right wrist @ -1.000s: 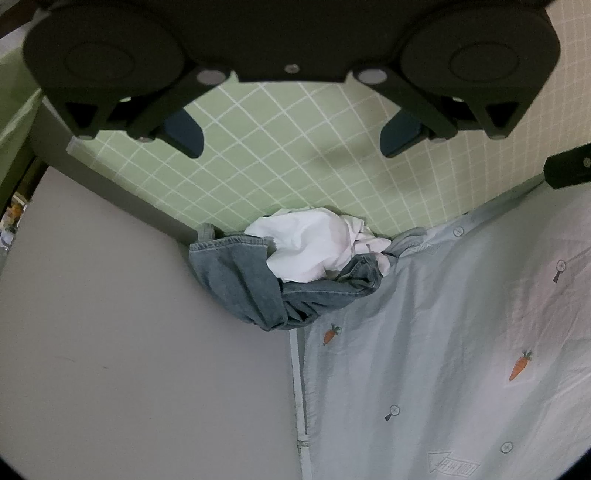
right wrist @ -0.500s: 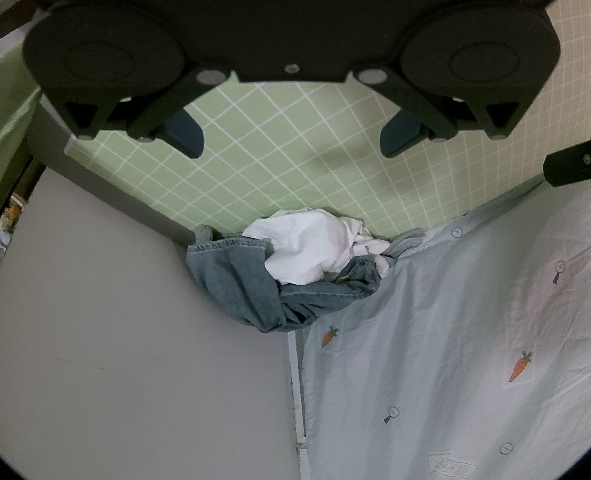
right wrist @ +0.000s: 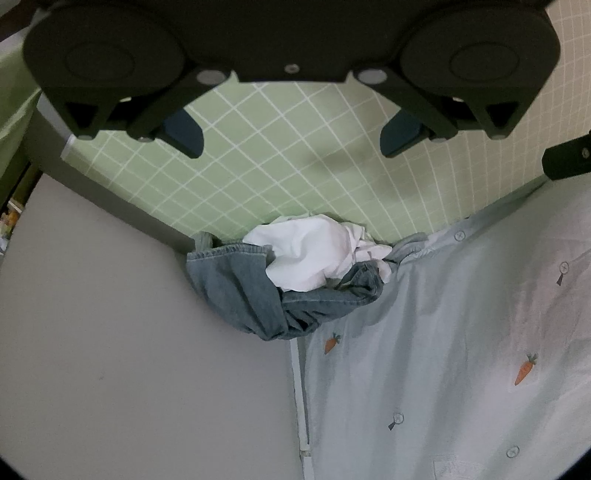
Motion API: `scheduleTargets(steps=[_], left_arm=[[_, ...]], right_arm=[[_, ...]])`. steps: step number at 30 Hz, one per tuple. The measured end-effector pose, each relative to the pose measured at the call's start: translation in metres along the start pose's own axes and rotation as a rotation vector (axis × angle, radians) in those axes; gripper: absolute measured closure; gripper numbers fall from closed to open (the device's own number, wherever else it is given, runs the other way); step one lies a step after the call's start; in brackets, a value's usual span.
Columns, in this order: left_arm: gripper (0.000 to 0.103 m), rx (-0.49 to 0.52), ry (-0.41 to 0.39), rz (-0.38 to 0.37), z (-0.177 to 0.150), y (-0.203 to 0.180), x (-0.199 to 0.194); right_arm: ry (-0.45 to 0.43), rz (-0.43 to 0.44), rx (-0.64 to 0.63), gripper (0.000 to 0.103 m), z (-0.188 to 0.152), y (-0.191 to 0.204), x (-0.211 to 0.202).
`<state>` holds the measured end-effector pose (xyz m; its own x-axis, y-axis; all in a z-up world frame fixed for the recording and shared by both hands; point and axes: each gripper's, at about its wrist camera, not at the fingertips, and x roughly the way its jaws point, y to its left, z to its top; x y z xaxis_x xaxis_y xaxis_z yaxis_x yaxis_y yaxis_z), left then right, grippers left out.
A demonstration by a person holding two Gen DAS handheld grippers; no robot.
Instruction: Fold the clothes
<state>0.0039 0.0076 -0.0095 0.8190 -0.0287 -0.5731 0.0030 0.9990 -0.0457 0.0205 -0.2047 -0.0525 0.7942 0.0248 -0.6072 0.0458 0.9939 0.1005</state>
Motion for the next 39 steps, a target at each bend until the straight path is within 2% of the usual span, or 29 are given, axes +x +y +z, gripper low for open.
scheduleTargets(steps=[7,13,17,24,30,33,38,39], left_arm=[[0.000,0.001,0.024,0.014,0.004,0.000,0.017],[0.000,-0.008,0.036,0.032,0.020,-0.006,0.045],[0.000,-0.013,0.039,0.028,0.044,-0.012,0.075],[0.000,-0.022,0.055,-0.016,0.104,-0.029,0.160],[0.001,-0.013,0.093,-0.110,0.140,-0.044,0.252],[0.001,-0.009,0.113,-0.157,0.158,-0.052,0.298],[0.002,-0.005,0.152,-0.235,0.184,-0.065,0.374],[0.005,-0.010,0.172,-0.250,0.184,-0.068,0.387]], right_arm=[[0.011,0.014,0.009,0.000,0.009,-0.003,0.018],[0.020,0.009,0.041,0.000,0.031,-0.013,0.053],[-0.011,-0.046,0.022,0.000,0.054,-0.020,0.088],[-0.056,-0.068,0.008,0.000,0.118,-0.038,0.181],[-0.118,-0.048,0.039,0.000,0.192,-0.065,0.284],[-0.132,0.002,0.038,0.000,0.218,-0.077,0.329],[-0.053,0.137,0.170,0.000,0.217,-0.097,0.379],[-0.037,0.164,0.196,0.000,0.217,-0.101,0.389]])
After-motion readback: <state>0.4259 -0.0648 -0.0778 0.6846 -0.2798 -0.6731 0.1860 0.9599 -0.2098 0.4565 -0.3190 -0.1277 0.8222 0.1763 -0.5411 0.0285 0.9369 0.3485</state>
